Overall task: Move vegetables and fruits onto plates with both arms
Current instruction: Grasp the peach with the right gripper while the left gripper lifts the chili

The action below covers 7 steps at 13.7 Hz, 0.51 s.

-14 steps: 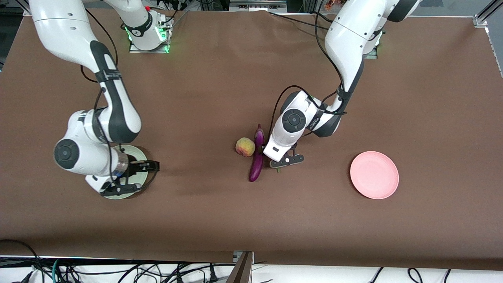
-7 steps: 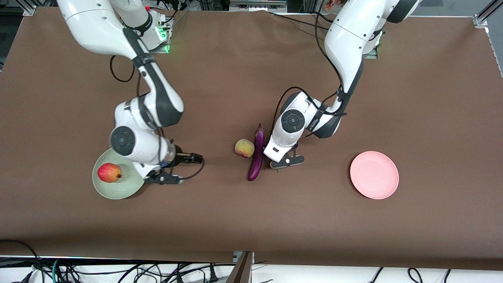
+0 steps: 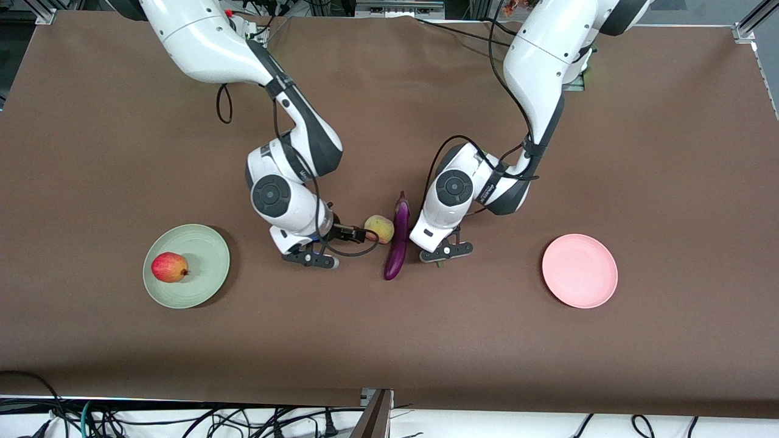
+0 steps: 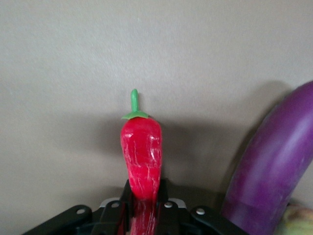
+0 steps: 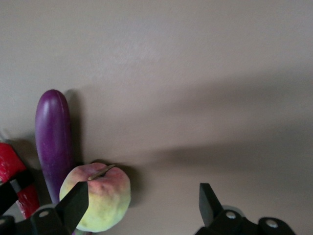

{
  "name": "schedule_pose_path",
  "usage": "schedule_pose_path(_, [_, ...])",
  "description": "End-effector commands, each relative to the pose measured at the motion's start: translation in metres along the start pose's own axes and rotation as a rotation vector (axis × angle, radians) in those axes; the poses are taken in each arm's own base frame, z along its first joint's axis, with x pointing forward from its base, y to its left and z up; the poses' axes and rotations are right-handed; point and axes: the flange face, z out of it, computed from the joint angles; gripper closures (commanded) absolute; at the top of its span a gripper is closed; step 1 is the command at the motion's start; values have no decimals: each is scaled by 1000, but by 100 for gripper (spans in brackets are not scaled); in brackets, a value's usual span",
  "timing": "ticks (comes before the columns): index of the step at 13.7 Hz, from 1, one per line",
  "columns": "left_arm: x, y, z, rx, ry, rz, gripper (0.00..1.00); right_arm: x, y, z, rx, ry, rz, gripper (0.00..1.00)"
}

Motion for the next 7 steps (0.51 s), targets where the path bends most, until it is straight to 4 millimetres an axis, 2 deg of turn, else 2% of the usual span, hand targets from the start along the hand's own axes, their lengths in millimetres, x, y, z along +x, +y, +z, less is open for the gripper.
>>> schedule_pose_path(1, [30, -20, -24, 10, 6, 2, 100, -20, -23, 18, 14, 19, 46, 0])
schedule_pose_path(5, [77, -66, -70, 39, -41, 40, 100, -32, -32, 32, 12, 15, 41, 0])
schedule_pose_path(7, [98, -99, -85, 55, -69, 111, 100, -33, -33, 31, 18, 13, 46, 0])
